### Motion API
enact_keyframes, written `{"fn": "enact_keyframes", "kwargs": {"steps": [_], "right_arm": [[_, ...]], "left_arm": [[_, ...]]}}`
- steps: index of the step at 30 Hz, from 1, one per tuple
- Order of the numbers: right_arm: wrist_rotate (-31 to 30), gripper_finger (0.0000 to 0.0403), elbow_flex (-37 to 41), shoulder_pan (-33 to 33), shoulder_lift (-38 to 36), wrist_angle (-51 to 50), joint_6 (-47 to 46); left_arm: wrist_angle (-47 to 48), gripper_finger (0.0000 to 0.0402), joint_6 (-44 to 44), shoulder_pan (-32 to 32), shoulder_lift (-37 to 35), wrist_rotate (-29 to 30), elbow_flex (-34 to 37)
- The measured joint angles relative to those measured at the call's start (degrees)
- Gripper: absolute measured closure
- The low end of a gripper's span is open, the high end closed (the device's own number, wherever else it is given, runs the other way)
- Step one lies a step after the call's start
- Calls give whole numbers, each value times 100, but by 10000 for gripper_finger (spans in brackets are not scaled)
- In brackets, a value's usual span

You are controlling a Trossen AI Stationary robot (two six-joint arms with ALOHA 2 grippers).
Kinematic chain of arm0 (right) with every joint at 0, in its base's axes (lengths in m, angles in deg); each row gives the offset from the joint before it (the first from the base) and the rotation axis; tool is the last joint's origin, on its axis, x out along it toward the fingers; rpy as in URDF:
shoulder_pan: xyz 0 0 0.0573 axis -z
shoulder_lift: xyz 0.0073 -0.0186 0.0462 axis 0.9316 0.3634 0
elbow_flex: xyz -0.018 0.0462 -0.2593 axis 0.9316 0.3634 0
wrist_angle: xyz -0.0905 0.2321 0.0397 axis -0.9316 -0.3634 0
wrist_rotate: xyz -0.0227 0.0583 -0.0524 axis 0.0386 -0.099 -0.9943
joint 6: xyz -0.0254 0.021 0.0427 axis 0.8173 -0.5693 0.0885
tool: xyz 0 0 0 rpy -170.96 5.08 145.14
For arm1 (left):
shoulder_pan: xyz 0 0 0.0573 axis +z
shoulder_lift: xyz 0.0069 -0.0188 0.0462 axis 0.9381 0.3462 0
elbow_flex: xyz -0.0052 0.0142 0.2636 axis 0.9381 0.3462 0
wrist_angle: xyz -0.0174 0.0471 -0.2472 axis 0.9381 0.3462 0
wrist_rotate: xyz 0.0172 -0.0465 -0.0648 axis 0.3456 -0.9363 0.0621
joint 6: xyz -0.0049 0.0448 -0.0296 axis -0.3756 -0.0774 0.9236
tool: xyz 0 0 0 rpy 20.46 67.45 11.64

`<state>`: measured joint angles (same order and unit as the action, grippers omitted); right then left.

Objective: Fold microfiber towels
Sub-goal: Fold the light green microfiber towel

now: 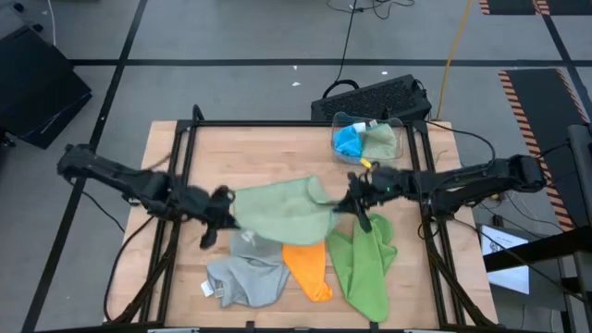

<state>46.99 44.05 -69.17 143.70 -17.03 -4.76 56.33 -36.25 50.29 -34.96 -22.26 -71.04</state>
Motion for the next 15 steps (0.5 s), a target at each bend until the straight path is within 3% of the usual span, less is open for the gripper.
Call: {"fn": "enact_keyframes", "kwargs": {"steps": [7, 15], "right_arm": [[-706, 403, 886, -901, 246, 952, -385], [-1381, 381, 979, -1429, 957, 1294, -983]], "left_arm": [[-2436, 397, 574, -1105, 611, 566, 1034], [-3766, 391, 819, -1719, 1822, 1143, 1295]]}}
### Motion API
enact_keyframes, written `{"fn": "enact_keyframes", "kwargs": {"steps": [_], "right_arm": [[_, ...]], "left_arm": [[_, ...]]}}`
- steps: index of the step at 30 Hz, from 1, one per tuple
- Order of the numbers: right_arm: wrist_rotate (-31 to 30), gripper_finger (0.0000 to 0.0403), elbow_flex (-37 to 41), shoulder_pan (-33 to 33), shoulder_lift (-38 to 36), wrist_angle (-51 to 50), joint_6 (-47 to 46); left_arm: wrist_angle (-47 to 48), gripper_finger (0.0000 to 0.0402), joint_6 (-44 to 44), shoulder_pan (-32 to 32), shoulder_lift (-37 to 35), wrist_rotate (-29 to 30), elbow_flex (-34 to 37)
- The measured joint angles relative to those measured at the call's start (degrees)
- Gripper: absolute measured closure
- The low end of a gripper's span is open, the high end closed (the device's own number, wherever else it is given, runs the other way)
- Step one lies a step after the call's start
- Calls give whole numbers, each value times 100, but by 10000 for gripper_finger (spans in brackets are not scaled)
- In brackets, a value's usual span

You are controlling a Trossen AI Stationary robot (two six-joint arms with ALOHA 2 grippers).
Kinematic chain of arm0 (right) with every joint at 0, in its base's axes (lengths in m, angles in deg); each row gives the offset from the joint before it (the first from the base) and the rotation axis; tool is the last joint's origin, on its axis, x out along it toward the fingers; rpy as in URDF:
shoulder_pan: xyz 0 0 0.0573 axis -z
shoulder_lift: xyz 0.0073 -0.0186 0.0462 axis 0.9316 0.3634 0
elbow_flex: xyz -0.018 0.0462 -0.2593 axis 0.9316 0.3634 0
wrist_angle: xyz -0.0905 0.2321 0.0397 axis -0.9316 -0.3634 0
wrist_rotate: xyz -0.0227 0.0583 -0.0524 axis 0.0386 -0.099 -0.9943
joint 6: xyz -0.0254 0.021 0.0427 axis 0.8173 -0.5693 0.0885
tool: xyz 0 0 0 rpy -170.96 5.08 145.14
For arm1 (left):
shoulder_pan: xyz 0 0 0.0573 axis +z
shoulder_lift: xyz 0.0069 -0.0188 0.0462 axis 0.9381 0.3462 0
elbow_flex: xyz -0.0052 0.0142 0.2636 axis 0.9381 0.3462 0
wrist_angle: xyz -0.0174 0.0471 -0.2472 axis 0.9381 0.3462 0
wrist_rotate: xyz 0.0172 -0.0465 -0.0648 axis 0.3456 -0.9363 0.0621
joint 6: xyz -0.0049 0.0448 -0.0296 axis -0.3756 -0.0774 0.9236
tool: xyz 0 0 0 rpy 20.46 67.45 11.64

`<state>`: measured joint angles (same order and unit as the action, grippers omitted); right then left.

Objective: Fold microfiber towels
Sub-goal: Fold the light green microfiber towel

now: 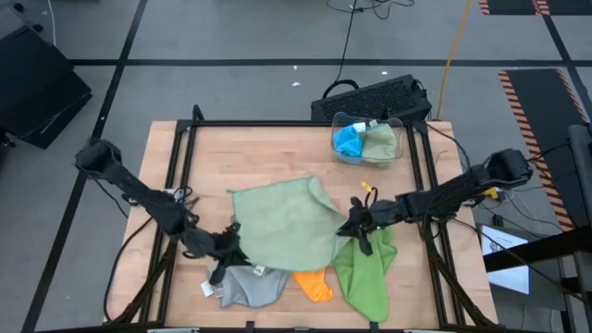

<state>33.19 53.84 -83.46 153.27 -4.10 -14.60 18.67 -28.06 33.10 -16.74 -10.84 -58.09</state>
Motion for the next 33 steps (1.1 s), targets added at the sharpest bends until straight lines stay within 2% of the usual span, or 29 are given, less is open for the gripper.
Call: {"fn": "enact_keyframes", "kwargs": {"steps": [5, 11, 13, 16, 19, 21, 25, 29, 33], "right_arm": [[-249, 334, 4, -111, 336, 22, -256], [-268, 268, -4, -222, 273, -290, -271], [-574, 255, -2, -229, 244, -323, -130], [-1640, 245, -1, -213, 253, -449, 59], [-2666, 243, -4, -87, 312, -367, 420], [-3034, 244, -1, 50, 320, -338, 578], [-3117, 247, -4, 360, 318, -44, 717], [-3122, 247, -4, 523, 371, 488, 747], [-3305, 247, -70, 538, 564, 1070, 843]], "left_arm": [[-332, 387, 86, -103, 675, 109, 2], [-889, 299, 296, -118, 1123, -158, 2], [-1002, 264, 217, -130, 1095, -243, 2], [-920, 215, 77, -114, 923, -192, 2], [-478, 172, 52, 6, 661, 270, 2], [51, 149, 177, 191, 373, 788, 2], [1042, 122, 808, 702, -265, 1563, 2], [1964, 118, 1201, 1268, -667, 2219, 2], [2683, 117, 1326, 1849, -711, 2198, 2]]}}
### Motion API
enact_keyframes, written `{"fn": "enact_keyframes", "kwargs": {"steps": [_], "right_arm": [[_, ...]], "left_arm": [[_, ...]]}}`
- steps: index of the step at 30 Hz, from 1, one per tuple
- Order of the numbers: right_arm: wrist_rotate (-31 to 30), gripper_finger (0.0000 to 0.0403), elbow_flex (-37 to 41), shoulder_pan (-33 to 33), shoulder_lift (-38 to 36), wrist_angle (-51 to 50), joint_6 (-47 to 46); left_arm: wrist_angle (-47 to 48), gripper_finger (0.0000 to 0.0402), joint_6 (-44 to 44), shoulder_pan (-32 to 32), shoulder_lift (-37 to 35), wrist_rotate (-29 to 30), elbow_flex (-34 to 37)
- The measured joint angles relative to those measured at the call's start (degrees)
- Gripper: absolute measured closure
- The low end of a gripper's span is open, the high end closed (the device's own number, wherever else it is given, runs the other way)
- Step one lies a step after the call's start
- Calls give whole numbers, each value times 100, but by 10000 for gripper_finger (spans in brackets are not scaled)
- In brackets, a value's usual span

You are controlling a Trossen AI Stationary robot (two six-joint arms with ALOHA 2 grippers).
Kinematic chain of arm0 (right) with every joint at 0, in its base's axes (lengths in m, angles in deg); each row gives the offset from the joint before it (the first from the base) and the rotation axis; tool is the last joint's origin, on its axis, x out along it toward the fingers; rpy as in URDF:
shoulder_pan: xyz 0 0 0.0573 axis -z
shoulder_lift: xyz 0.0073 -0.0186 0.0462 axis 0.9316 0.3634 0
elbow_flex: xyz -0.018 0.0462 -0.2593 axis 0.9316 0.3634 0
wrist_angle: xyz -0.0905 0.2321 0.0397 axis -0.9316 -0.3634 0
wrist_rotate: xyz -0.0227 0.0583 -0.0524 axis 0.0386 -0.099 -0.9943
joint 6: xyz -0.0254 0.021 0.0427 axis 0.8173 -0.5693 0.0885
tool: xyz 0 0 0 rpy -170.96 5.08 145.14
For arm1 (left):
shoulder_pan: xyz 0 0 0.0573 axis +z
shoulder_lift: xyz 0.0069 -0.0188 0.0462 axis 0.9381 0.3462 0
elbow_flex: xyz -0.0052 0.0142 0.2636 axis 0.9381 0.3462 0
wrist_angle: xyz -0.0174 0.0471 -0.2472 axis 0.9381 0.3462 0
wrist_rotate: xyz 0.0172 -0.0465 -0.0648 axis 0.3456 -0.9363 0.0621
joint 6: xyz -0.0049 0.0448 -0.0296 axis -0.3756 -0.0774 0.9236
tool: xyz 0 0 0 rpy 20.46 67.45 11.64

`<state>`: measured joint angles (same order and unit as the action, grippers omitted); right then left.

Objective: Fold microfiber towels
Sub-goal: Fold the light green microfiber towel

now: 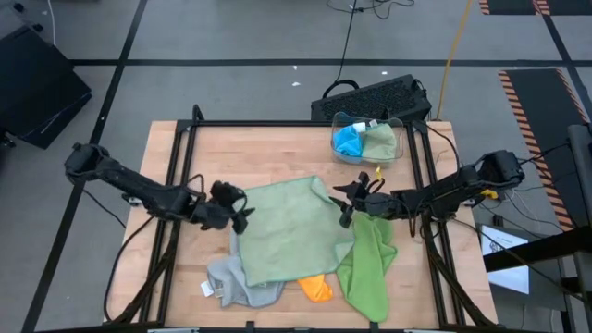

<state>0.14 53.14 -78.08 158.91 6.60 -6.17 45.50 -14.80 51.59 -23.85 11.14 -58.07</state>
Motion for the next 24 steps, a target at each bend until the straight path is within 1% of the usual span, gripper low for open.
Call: {"fn": "enact_keyframes", "kwargs": {"steps": [2, 6, 9, 11, 14, 17, 19, 20, 24], "right_arm": [[-139, 248, -114, 6, 143, 21, 123], [-66, 248, -577, 147, 514, -77, 395], [370, 248, -1046, 330, 779, -487, 372], [548, 248, -1400, 443, 873, -939, 147], [920, 248, -1818, 599, 867, -1696, -92], [1443, 248, -2096, 753, 740, -2194, -273], [1823, 248, -2210, 832, 588, -2207, -364], [1981, 248, -2238, 862, 496, -2244, -402], [2662, 248, -2317, 954, 58, -2315, -473]], "left_arm": [[291, 117, 129, 271, 25, -160, 0], [652, 117, 809, 748, 44, -374, 0], [765, 117, 1299, 1115, 46, -838, 0], [762, 117, 1484, 1346, 48, -1219, 0], [906, 117, 1865, 1707, 48, -1741, 0], [1359, 117, 2603, 2109, 48, -2127, 0], [1673, 117, 3143, 2344, 50, -2287, 0], [1709, 117, 3272, 2432, 49, -2292, 0], [1725, 117, 3458, 2784, 99, -2257, 0]]}}
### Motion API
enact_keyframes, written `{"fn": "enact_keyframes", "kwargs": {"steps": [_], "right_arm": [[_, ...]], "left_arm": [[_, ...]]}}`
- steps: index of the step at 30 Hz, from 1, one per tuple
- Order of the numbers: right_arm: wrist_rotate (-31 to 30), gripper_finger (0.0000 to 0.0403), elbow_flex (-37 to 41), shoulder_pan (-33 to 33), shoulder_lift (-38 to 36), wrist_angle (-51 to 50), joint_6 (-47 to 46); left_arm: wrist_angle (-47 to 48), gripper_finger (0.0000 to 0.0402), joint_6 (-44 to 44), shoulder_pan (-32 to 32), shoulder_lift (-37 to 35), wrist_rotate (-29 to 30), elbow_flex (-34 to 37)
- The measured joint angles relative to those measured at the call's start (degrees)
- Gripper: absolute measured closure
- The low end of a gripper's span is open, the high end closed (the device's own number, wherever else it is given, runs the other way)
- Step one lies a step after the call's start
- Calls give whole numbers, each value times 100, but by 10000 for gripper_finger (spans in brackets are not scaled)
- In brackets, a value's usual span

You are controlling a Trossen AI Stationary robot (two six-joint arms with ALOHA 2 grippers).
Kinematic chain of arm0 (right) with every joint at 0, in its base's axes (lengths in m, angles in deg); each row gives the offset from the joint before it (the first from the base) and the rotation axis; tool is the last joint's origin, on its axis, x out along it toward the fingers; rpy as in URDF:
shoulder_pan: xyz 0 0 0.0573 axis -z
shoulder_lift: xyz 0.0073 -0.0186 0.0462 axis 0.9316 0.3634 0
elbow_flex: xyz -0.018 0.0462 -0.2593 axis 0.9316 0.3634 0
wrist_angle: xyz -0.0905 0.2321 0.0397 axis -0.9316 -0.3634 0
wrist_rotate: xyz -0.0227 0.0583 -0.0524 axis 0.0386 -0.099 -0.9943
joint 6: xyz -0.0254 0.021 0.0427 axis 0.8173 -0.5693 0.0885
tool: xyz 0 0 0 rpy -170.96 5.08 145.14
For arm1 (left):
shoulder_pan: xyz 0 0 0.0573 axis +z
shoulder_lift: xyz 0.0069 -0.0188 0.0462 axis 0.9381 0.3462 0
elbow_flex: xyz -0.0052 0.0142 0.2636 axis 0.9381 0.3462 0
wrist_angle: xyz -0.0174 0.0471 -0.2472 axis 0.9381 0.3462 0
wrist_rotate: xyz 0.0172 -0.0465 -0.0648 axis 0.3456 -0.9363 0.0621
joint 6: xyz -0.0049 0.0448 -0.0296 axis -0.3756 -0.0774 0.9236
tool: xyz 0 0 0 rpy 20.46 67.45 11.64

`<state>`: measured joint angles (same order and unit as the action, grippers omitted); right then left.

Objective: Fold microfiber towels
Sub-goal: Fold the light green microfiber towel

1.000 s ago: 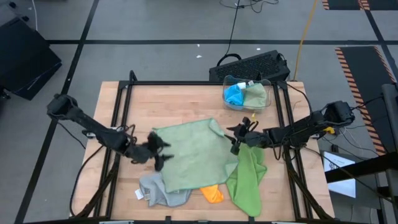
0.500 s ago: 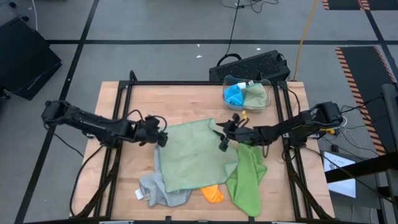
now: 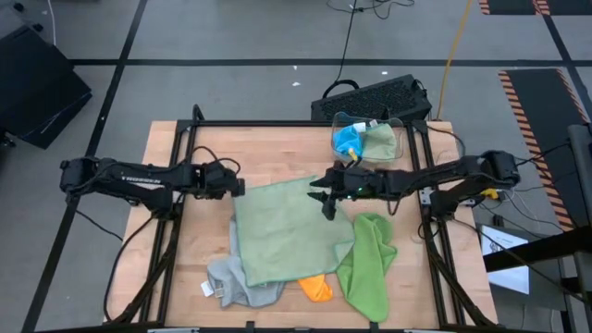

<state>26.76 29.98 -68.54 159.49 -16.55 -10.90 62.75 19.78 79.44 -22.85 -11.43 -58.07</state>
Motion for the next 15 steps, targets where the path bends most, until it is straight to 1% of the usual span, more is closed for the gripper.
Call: {"fn": "enact_keyframes", "kwargs": {"steps": [2, 6, 10, 12, 15], "right_arm": [[289, 248, -23, 63, -267, -103, -70], [413, 248, -21, 141, -778, -762, -183], [418, 248, -19, 310, -1061, -1281, -137], [415, 248, -19, 442, -1105, -1320, -75], [416, 248, -13, 649, -1123, -1357, -33]], "left_arm": [[-74, 117, -28, 168, 77, -125, 0], [-103, 117, -31, 323, 298, -590, 0], [-256, 122, 23, 291, 615, -636, 0], [-456, 136, 28, 286, 841, -639, 0], [-564, 175, 31, 252, 1090, -602, -20]]}}
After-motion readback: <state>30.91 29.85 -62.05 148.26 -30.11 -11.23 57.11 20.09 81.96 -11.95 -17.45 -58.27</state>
